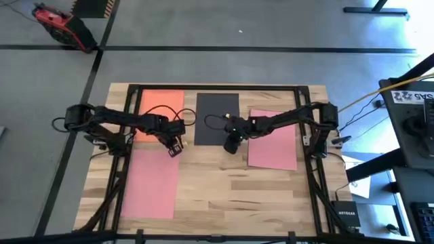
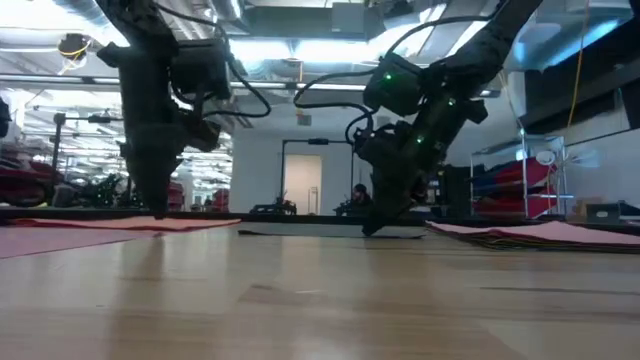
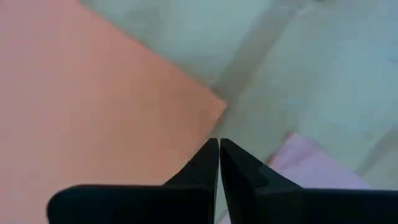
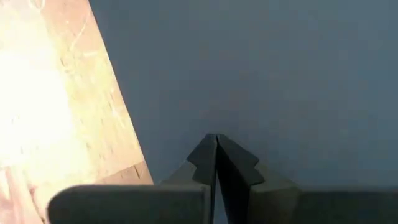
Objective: Organize paper
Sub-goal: Stack the pink color paper on top of the other pink color paper
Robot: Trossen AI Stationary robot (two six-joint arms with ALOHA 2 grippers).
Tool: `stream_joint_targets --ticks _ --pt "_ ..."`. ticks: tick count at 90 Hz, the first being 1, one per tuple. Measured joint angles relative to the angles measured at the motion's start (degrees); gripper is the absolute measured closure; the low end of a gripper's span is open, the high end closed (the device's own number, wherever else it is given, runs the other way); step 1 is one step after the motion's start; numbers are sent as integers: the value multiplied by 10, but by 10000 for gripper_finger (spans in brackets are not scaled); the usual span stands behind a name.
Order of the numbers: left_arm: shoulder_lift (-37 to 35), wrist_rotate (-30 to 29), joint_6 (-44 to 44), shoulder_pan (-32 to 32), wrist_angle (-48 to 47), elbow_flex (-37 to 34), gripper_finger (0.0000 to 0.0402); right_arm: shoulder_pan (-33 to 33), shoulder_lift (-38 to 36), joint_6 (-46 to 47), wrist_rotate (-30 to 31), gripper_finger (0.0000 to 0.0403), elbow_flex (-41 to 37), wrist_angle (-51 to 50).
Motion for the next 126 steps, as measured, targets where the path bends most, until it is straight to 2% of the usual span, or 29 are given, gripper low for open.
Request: stream_joint_targets --ticks 31,43,60,77,103,126 --pt "0 12 36 -28 11 8 402 0 0 -3 0 403 0 0" --pt "0 34 43 -55 24 16 402 0 0 -3 0 403 0 0" --pt "0 15 72 -88 32 17 402 0 0 -3 5 403 0 -1" --pt "13 -18 53 -68 36 -2 402 0 0 -3 10 403 0 0" --pt "23 -19 34 -37 46 -14 402 0 -1 -3 11 403 0 0" --pt "23 -18 25 -34 52 -14 402 0 -1 -3 10 403 0 -1"
